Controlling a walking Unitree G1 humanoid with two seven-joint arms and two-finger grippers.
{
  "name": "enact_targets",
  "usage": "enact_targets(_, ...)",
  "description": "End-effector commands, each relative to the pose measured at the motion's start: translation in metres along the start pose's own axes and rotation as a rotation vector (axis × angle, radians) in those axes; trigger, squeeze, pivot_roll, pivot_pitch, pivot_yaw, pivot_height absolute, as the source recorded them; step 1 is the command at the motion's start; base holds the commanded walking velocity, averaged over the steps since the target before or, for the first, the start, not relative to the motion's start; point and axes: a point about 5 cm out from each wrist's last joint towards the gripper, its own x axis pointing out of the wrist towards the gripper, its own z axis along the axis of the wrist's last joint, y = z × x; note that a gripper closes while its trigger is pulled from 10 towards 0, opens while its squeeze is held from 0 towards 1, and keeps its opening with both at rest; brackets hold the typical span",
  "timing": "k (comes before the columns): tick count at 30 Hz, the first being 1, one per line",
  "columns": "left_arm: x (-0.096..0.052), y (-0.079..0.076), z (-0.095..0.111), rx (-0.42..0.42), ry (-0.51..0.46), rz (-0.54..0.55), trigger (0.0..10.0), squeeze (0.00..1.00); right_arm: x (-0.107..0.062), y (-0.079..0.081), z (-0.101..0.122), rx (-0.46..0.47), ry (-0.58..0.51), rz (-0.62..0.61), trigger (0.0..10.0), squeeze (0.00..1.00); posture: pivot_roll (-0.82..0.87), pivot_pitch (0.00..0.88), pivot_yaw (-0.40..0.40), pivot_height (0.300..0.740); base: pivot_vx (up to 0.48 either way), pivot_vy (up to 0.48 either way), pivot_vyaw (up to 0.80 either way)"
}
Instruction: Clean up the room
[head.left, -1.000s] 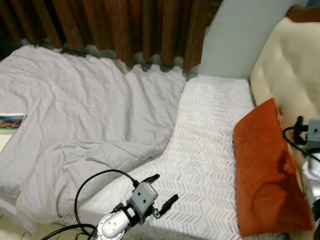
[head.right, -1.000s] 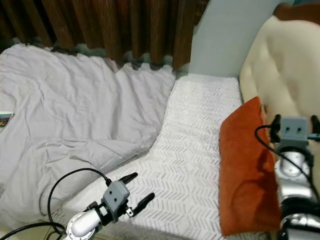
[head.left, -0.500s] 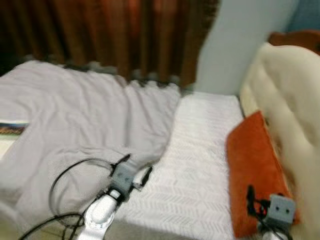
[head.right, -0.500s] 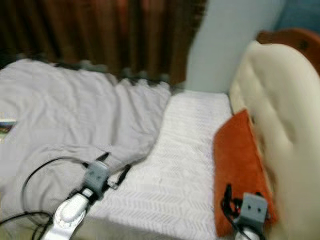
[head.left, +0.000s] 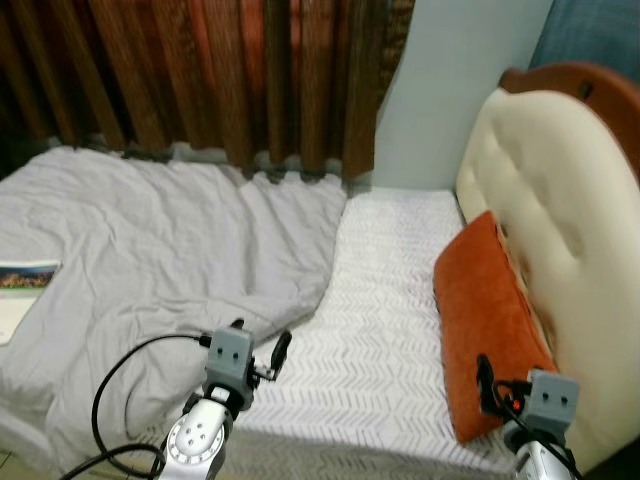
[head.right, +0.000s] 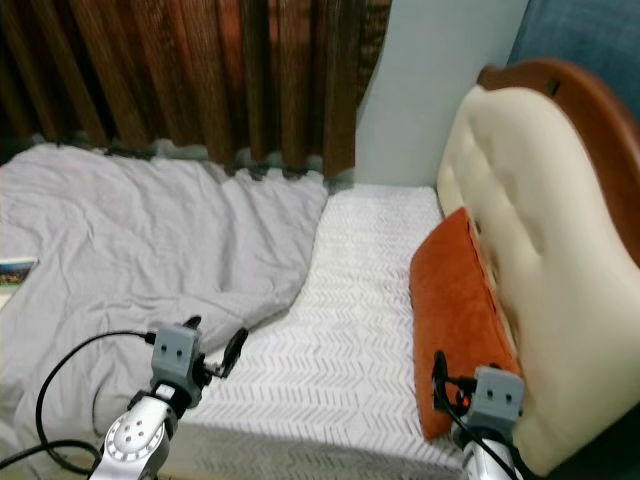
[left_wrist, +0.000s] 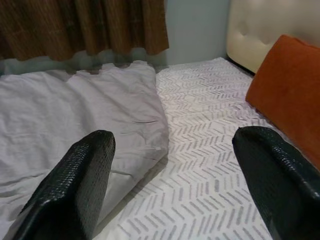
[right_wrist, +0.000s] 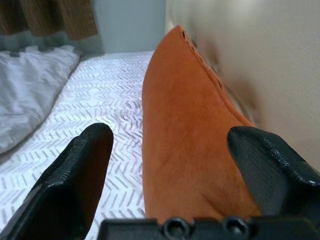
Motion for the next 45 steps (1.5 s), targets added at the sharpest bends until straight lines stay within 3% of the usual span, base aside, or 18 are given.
enact_targets(1,0.0,0.002,0.002,-0.003,0.006,-0.001,10.0,0.0,0.002,0.001,-0.002,0.017,0.026,0.005,10.0,0.0,0.0,0.0,-0.035,0.74,0.0,0.45,0.0)
enact_targets(13,0.011,0.011,-0.005,-0.023,0.061,0.014,10.0,0.0,0.009,0.007,-0.002,0.036,0.053,0.047,10.0,0.0,0.0,0.0,-0.043,0.74,0.0,0.469,0.0)
enact_targets(24,0.007,0.007,0.001,-0.002,-0.003,-0.028,10.0,0.0,0.003,0.009,0.002,0.049,0.016,0.099,10.0,0.0,0.0,0.0,-0.047,0.74,0.0,0.48,0.0)
enact_targets(36,0.011,0.016,0.001,-0.004,0.011,-0.036,10.0,0.0,0.006,0.014,0.0,0.038,0.035,0.114,10.0,0.0,0.01,0.0,-0.046,0.74,0.0,0.48,0.0)
enact_targets(45,0.013,0.015,0.0,0.014,0.009,-0.039,10.0,0.0,0.013,0.017,0.001,0.019,0.043,0.127,10.0,0.0,0.01,0.0,-0.046,0.74,0.0,0.48,-0.77)
